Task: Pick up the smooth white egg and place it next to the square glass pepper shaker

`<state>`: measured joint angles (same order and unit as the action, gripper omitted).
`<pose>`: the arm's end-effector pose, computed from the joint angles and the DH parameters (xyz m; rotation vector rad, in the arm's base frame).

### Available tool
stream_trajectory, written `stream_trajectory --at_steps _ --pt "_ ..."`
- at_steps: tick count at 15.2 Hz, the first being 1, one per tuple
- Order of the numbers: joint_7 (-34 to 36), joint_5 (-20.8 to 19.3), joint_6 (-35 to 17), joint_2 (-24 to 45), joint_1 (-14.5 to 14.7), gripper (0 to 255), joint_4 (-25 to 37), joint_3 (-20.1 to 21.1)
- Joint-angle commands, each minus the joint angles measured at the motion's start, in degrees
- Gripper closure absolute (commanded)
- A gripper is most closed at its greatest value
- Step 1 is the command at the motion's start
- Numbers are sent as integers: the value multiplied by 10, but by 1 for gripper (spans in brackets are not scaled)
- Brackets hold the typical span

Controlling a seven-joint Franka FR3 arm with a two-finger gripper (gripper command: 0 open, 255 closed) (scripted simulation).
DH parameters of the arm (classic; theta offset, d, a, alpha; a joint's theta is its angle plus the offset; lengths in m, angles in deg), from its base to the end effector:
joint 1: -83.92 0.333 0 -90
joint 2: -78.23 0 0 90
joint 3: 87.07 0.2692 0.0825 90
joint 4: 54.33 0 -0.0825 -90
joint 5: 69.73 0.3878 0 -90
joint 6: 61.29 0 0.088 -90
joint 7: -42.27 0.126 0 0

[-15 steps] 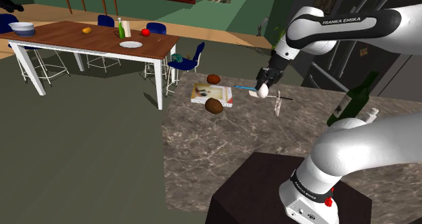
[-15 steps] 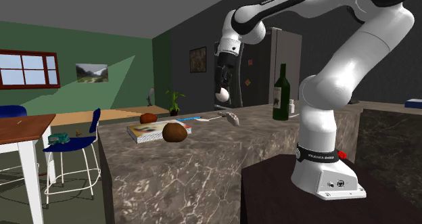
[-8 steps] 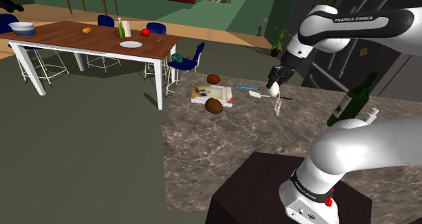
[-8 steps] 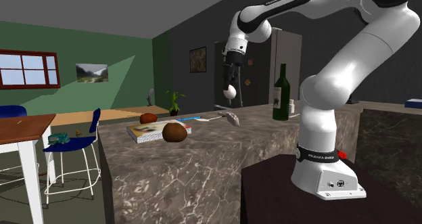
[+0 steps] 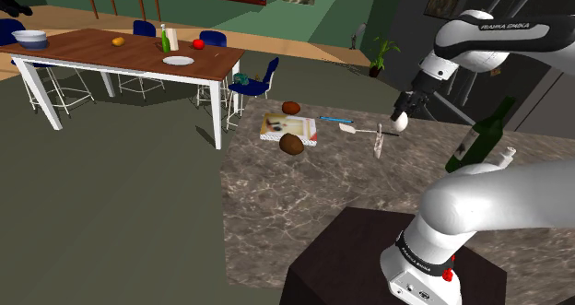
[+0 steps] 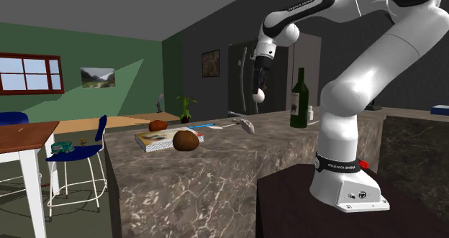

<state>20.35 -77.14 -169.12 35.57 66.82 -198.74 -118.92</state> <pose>0.2547 -0.2941 0.4313 -2.9085 0.4567 -0.2291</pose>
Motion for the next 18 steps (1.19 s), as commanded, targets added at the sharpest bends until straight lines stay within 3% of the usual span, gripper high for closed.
stream_trajectory --at_steps 1,10,14,18 --pt "-32 -14 7 8 -9 255 15 -29" --pt "-164 -47 37 72 -12 255 114 -158" --pt "-228 -45 47 116 7 255 173 -227" --pt "-298 -28 58 171 48 255 241 -316"
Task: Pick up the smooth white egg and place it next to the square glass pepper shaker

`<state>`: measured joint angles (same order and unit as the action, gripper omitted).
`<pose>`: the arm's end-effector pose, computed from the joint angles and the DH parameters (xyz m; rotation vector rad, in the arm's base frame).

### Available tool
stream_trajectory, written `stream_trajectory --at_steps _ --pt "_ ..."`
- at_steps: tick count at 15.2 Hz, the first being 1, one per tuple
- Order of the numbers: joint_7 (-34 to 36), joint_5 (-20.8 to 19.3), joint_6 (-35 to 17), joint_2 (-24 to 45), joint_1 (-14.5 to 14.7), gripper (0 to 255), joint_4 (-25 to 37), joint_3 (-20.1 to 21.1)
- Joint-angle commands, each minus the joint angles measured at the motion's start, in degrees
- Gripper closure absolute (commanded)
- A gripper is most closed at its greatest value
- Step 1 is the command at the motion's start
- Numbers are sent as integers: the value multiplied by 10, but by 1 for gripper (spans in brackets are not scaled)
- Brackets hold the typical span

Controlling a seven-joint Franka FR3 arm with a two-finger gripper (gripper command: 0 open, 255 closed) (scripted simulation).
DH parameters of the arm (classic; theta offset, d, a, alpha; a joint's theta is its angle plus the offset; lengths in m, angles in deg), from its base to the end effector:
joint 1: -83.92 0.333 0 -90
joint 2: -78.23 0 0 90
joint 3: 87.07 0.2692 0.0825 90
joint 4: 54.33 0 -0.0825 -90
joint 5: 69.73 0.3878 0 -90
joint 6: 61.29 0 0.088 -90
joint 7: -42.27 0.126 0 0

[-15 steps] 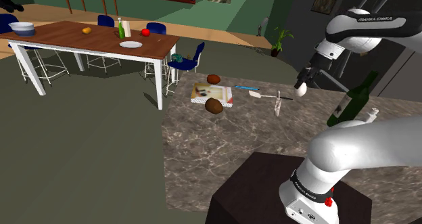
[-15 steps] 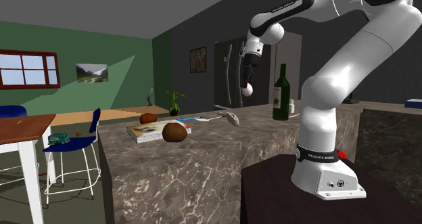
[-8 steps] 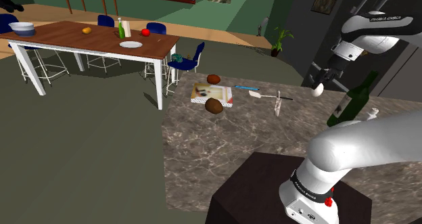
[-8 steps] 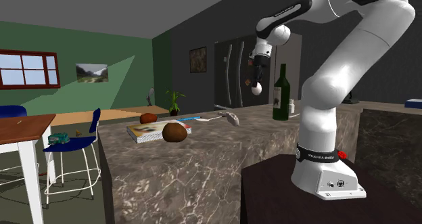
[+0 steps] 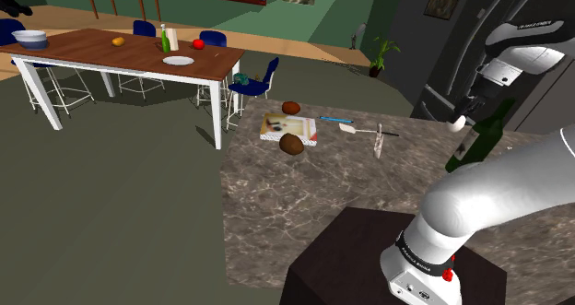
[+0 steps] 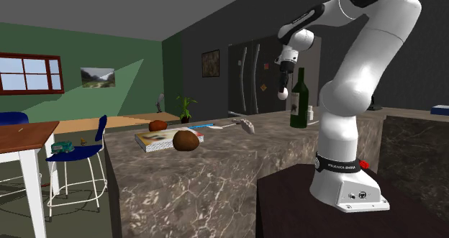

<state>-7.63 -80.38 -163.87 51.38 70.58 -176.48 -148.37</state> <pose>0.0959 -0.4797 0.4206 -2.9070 0.4577 -0.2288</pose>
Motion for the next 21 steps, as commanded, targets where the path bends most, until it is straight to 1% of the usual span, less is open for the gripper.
stream_trajectory --at_steps 1,3,4,5,6,7,8,9,10,15,21 --pt "-37 12 8 29 25 255 37 -50" --pt "-78 32 14 65 67 255 76 -117" --pt "-100 45 18 84 97 255 97 -161" --pt "-121 57 22 102 137 255 118 -215" --pt "-136 63 27 111 192 255 140 -280" --pt "-141 56 34 104 249 255 164 -342" --pt "-138 39 43 85 296 255 189 -387" --pt "-130 15 53 57 331 255 215 -415" --pt "-125 -3 62 37 354 255 236 -433" --pt "-122 -14 28 26 356 255 205 -440" --pt "-117 -30 -13 11 365 255 173 -457"
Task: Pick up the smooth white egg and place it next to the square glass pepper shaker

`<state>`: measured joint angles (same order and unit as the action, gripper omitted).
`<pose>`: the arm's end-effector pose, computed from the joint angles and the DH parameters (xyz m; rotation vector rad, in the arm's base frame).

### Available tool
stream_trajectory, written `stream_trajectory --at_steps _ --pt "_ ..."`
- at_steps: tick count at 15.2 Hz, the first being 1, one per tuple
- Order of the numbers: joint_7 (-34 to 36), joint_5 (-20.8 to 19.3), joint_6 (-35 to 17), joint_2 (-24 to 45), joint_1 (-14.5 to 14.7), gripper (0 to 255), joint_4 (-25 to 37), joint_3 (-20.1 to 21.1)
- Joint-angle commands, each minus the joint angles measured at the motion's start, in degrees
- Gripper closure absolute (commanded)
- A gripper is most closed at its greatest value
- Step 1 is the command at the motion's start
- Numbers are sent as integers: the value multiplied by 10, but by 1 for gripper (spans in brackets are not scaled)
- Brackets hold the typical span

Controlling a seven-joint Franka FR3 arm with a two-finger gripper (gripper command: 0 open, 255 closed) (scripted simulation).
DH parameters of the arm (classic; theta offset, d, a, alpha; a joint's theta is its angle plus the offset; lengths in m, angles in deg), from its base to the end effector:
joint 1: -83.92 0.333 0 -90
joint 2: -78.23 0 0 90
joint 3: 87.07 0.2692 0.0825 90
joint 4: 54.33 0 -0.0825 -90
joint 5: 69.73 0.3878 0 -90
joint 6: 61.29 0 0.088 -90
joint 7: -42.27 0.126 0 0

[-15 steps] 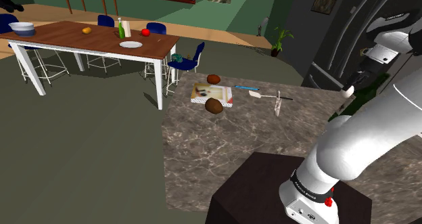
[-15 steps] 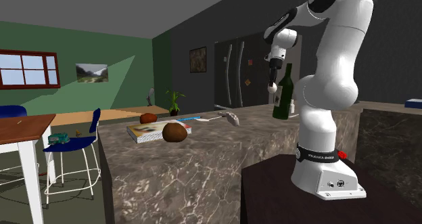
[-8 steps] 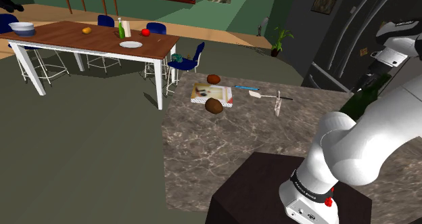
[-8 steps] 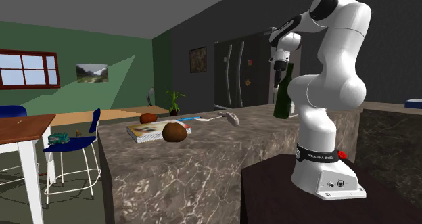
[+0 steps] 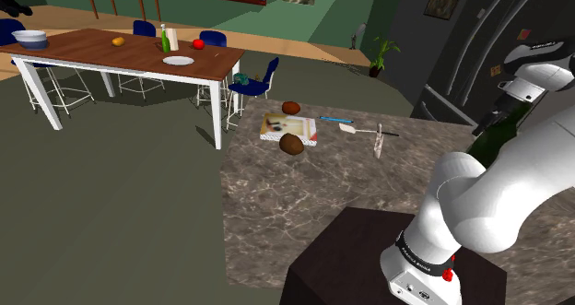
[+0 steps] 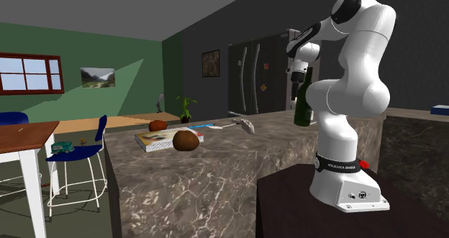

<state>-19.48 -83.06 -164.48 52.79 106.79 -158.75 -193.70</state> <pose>0.0039 -0.5781 0.3689 -2.9087 0.4558 -0.2280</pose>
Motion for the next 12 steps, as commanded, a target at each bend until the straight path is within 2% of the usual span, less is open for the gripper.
stream_trajectory --at_steps 1,12 --pt "2 -6 -13 -6 5 255 -9 -6" --pt "16 -43 -81 -42 34 255 -54 -48"
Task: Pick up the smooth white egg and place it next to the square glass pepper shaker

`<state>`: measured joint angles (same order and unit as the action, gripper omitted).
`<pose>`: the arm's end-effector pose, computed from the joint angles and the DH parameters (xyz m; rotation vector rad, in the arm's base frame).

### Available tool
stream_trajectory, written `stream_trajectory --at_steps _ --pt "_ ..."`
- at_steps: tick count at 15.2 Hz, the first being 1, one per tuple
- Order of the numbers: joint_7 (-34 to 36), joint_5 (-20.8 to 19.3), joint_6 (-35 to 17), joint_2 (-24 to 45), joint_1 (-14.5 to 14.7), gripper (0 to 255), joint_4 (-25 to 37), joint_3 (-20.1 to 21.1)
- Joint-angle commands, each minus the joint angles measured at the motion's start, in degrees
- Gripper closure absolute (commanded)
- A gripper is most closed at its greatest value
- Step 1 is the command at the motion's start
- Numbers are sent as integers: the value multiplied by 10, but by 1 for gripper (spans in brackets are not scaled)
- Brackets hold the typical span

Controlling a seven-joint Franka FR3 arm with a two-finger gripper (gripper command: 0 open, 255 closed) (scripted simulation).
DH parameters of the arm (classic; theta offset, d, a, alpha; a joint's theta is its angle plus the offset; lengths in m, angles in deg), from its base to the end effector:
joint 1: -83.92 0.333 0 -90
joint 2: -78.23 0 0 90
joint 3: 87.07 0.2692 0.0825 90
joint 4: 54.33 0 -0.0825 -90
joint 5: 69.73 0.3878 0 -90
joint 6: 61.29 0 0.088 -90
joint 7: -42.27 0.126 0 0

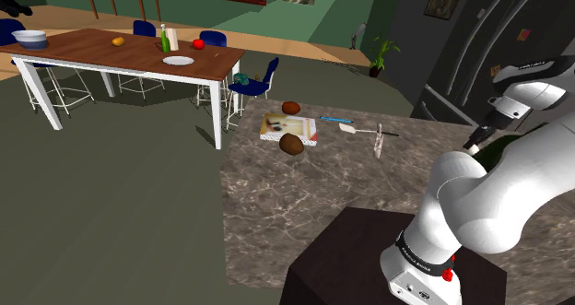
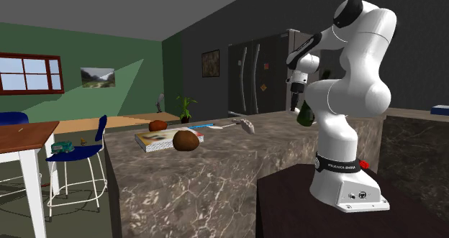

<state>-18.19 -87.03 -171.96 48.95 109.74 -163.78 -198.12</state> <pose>0.0048 -0.5759 0.3065 -2.9086 0.4557 -0.2278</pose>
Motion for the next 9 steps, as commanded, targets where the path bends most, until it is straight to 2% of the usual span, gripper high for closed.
stream_trajectory --at_steps 1,6,9 --pt "4 -7 -12 -7 8 255 -7 -8" --pt "12 -27 -42 -27 24 255 -21 -31" --pt "12 -27 -42 -27 24 255 -21 -31"
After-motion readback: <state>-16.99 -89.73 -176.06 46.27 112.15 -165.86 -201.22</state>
